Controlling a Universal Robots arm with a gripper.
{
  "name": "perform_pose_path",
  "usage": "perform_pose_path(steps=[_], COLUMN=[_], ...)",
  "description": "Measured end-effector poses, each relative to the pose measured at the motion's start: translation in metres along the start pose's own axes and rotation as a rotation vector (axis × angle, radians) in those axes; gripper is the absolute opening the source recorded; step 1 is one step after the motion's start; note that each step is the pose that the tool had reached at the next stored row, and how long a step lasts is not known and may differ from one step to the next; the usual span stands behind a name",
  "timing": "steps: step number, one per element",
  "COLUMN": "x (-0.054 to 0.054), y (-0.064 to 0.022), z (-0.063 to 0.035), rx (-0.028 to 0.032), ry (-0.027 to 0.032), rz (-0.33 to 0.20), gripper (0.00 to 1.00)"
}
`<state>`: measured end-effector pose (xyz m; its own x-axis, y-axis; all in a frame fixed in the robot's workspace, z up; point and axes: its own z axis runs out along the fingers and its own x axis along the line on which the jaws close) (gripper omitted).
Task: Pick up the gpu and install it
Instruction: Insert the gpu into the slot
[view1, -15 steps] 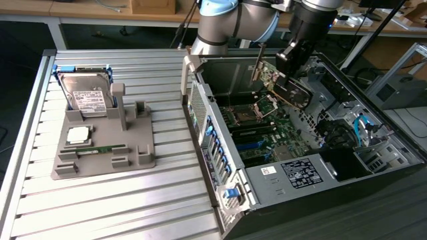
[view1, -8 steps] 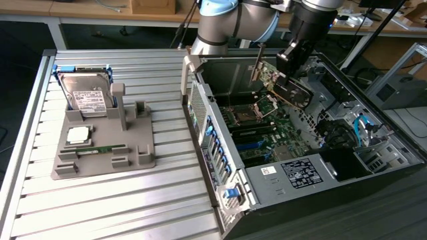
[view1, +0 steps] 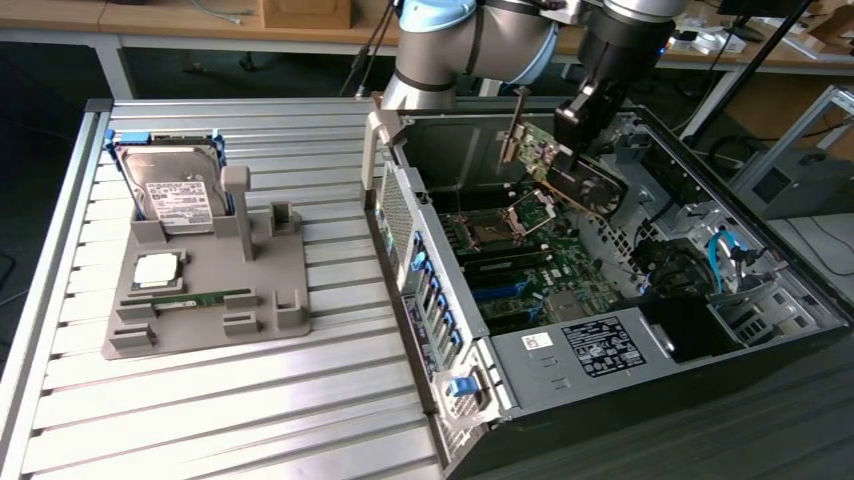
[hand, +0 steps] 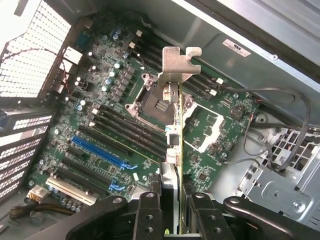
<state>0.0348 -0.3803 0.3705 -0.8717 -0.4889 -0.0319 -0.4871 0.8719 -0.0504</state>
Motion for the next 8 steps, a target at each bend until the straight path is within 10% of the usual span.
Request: perform_pose_path(steps=[8], x=[0.0000], y=[0.0000], z=[0.0000], rx=[-0.0013], ry=[-0.0021], rz=[-0.041], gripper=[0.27])
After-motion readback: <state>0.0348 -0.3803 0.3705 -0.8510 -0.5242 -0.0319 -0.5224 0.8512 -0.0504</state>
